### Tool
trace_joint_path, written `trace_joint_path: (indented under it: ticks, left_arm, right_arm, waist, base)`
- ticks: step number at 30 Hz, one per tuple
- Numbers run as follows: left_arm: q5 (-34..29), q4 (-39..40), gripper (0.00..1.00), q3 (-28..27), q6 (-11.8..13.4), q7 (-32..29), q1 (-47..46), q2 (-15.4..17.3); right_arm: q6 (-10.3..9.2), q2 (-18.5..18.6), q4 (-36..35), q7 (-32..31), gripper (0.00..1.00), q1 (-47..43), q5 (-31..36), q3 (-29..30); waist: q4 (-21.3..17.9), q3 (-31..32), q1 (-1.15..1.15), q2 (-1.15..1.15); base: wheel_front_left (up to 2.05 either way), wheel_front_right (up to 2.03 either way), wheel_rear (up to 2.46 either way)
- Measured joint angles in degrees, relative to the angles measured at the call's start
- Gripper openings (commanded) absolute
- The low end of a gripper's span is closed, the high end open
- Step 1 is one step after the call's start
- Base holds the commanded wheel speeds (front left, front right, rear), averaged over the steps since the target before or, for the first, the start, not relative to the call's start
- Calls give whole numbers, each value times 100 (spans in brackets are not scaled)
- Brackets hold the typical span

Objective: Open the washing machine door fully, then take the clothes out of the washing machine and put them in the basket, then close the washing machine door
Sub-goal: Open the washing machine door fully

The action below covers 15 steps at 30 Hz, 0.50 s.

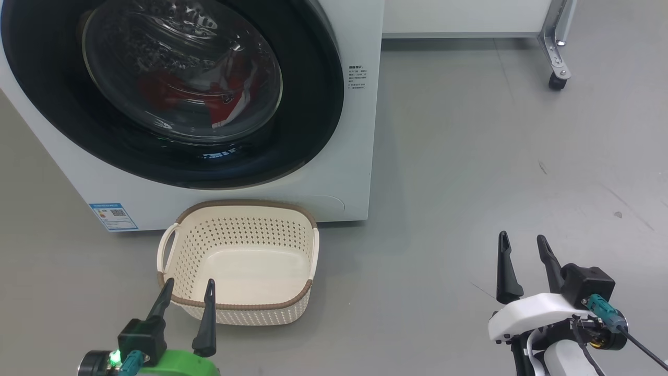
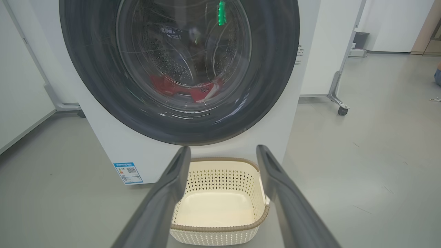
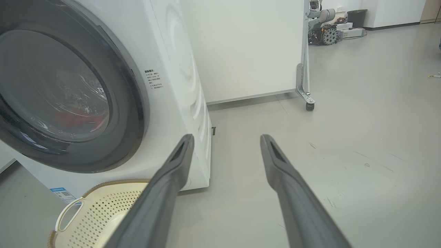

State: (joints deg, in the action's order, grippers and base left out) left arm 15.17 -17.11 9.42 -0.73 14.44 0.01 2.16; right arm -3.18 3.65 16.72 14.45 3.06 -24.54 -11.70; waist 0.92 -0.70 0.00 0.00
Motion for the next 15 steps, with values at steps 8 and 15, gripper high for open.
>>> trace_joint_path:
  ticks: [8, 15]
  left_arm:
    - [0, -20, 100, 7, 1, 0, -2, 0]
    - [44, -20, 100, 10, 4, 0, -9, 0]
  right_arm:
    - [0, -5, 19, 0, 100, 3, 51, 0]
    - [7, -13, 19, 0, 0, 5, 46, 20]
  waist:
    - [4, 14, 0, 0]
    - [15, -8, 0, 0]
  base:
    - [0, 0, 0]
    - [0, 0, 0]
